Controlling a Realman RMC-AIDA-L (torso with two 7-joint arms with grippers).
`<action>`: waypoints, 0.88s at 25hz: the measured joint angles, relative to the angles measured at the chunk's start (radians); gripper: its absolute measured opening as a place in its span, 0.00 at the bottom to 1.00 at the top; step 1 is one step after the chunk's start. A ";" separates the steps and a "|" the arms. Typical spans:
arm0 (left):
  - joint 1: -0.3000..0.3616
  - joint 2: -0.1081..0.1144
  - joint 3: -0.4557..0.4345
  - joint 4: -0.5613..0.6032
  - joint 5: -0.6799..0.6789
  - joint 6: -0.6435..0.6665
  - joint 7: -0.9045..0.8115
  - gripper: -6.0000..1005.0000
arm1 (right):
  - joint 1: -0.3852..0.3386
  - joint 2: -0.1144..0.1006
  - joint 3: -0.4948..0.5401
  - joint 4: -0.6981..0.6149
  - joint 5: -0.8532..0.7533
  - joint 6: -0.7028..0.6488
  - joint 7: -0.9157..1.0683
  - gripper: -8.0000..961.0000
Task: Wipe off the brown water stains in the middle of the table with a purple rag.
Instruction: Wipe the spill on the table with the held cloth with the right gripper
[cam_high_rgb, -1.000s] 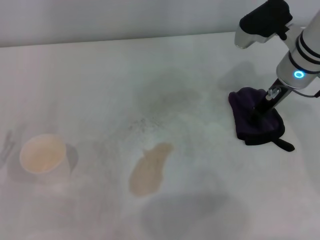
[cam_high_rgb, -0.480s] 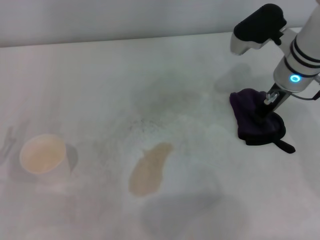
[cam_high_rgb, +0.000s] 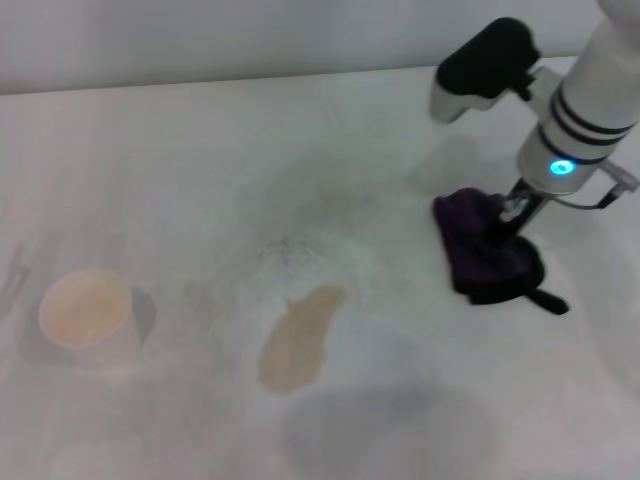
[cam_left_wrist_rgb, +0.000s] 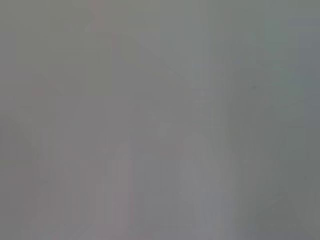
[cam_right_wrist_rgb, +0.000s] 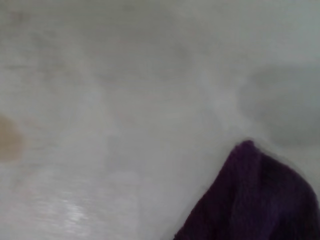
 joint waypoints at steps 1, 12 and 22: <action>0.000 0.000 0.000 0.000 -0.001 0.000 0.000 0.89 | 0.000 0.001 -0.026 -0.012 0.022 -0.006 0.004 0.12; -0.022 0.000 0.007 -0.003 -0.006 -0.025 0.004 0.89 | 0.077 0.005 -0.389 -0.114 0.300 -0.015 0.090 0.12; -0.034 0.000 0.009 -0.005 0.010 -0.047 0.037 0.89 | 0.123 0.005 -0.650 -0.151 0.534 0.027 0.131 0.12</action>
